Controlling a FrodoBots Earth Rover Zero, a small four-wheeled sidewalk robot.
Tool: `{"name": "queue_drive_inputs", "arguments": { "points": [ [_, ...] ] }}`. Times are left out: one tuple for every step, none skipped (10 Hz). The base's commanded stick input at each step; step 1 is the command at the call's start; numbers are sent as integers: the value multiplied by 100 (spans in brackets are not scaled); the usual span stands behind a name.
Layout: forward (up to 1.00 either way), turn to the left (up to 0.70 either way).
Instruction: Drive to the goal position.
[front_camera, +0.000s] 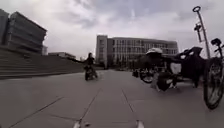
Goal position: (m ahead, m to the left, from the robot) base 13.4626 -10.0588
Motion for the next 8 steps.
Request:
{"name": "queue_drive_inputs", "arguments": {
  "points": [
    [70,0],
    [70,0],
    [70,0],
    [70,0],
    [70,0],
    [70,0],
    [70,0],
    [70,0]
  ]
}}
